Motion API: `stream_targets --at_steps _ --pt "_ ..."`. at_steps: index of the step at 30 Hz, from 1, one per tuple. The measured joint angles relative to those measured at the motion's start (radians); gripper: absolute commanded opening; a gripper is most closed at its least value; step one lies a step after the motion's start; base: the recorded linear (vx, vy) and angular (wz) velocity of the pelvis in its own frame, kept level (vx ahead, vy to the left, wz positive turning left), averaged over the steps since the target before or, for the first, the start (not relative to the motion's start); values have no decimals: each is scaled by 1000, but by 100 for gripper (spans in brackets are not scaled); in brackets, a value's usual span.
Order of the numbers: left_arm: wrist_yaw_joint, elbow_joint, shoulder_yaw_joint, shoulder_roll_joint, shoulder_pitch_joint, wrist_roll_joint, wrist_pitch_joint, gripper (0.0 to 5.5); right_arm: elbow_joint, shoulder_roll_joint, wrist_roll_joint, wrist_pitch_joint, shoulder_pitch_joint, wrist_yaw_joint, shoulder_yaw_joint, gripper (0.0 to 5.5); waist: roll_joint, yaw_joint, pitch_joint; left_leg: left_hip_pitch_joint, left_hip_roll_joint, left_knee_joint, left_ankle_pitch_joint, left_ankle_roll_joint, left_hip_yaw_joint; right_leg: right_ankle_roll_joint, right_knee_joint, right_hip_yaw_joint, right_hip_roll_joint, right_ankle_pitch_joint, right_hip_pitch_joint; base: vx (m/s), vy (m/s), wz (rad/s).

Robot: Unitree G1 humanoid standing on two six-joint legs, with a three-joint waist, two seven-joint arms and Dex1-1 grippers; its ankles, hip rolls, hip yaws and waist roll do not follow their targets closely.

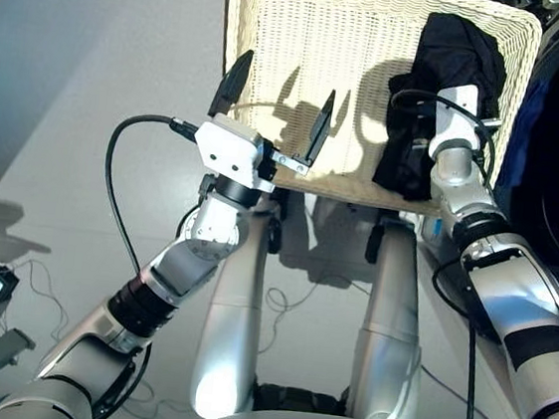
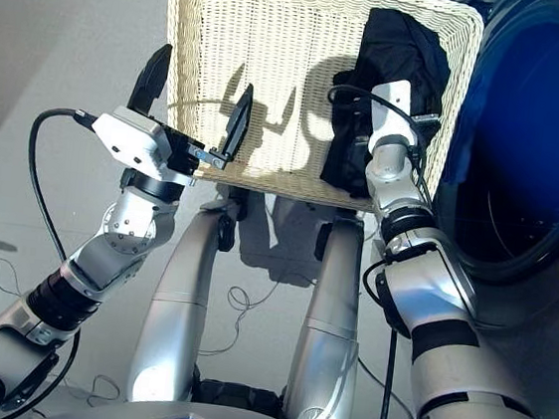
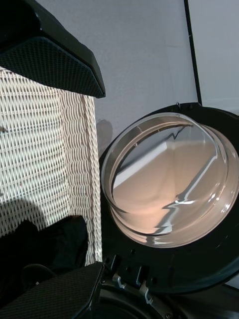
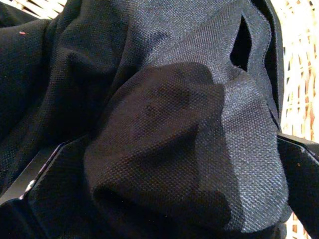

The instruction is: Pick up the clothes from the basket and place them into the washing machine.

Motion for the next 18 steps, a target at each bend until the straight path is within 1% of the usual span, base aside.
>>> stream_targets --at_steps 3,5,9,11,13,14,18 --pt "0 -1 0 0 -1 0 0 550 10 0 0 -1 -14 3 -1 550 1 -1 0 -8 2 0 1 -3 0 -2 2 0 2 0 -11 0 0 0" --pt "0 -1 0 0 -2 0 5 550 32 0 6 -2 -31 9 -10 550 1 0 0 -18 6 7 3 -2 -2 -5 7 -2 6 -1 -19 0 0 0" --pt "0 -2 1 0 -8 0 7 550 49 3 60 -4 -38 28 -41 550 1 2 0 -24 7 14 2 -4 -9 -10 18 -8 7 -5 -25 0 0 0" --pt "-1 -3 0 0 -12 0 8 550 53 4 81 -4 -43 38 -58 550 3 2 -1 -32 9 24 -2 -11 -14 -12 25 -13 7 -5 -31 0 0 0" --pt "-1 -3 1 0 -15 0 9 550 53 5 116 -6 -44 51 -70 30 3 3 -1 -40 8 28 -3 -12 -17 -14 34 -14 7 -7 -41 0 0 0" --pt "-1 -3 1 0 -18 0 11 550 52 10 125 -7 -47 59 -69 0 3 5 -1 -43 8 28 -2 -12 -17 -16 35 -15 7 -5 -46 0 0 0" --pt "-1 -4 0 0 -20 -2 22 550 45 35 136 -7 -53 72 -67 0 4 6 -1 -53 8 29 -2 -13 -23 -20 36 -19 9 -3 -55 0 0 0"
